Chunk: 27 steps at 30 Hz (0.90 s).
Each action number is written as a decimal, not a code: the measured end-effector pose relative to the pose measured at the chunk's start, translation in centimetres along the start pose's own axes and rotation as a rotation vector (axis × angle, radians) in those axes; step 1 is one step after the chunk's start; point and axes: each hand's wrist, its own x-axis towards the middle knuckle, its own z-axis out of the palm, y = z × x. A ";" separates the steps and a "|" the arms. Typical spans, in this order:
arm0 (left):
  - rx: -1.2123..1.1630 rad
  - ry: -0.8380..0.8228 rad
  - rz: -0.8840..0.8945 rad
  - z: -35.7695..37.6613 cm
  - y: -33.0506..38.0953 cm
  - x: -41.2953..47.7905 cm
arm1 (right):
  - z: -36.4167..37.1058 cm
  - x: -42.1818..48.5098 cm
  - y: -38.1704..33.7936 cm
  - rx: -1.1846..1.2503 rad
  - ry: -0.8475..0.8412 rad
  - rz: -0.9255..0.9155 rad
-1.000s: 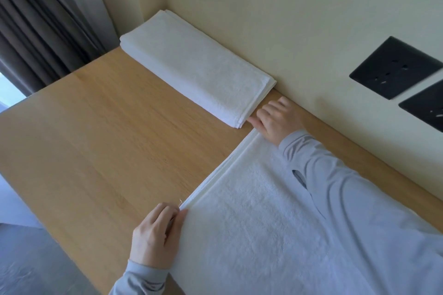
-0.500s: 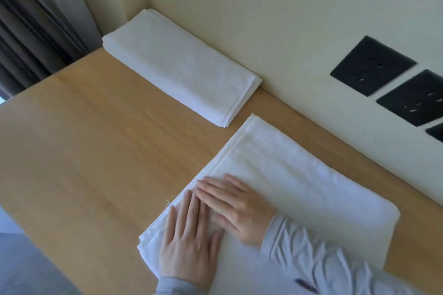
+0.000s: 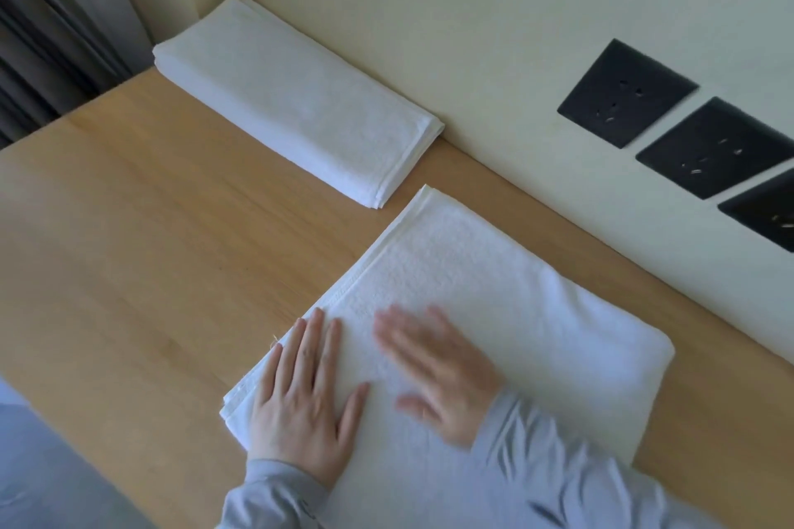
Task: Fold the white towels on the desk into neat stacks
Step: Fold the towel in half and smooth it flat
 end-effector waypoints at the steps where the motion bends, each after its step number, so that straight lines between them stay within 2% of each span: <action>1: 0.008 0.007 0.004 0.1 -0.1 0.0 | 0.2 -1.7 -0.6 -0.017 -0.070 -0.081; 2: 0.019 0.014 0.008 0.1 -0.1 0.0 | -0.1 -3.2 0.4 -0.034 -0.117 -0.100; 3: 0.030 0.017 0.012 0.1 -0.2 0.0 | -0.6 -4.5 2.3 -0.069 -0.137 -0.042; 7: 0.101 0.027 0.014 0.3 0.0 0.0 | -3.4 -9.6 12.9 -0.241 -0.251 0.565; 9: 0.127 0.029 0.009 0.2 0.2 -0.1 | -4.2 -11.0 15.4 -0.227 -0.345 0.751; 11: 0.123 0.051 -0.010 0.0 0.7 -0.3 | -4.6 -10.6 14.5 -0.266 -0.296 0.743; 14: 0.048 0.100 -0.067 -0.3 3.9 -1.6 | -5.3 -9.3 9.8 -0.204 -0.066 0.504; 16: -0.038 0.103 -0.023 0.4 8.4 -4.0 | -4.4 -9.6 5.6 -0.108 0.044 0.335; 18: -0.080 0.058 0.095 2.6 13.4 -7.1 | -2.4 -10.8 1.6 -0.068 0.050 0.160; 21: -0.098 -0.111 0.089 4.7 16.8 -10.6 | -0.9 -13.2 0.6 -0.067 -0.062 0.003; 23: -0.083 -0.123 0.054 5.6 16.5 -11.5 | -1.7 -14.5 3.9 -0.099 -0.143 0.070; 27: -0.048 -0.121 0.032 6.2 16.3 -11.7 | -4.2 -17.6 13.5 -0.196 -0.251 0.524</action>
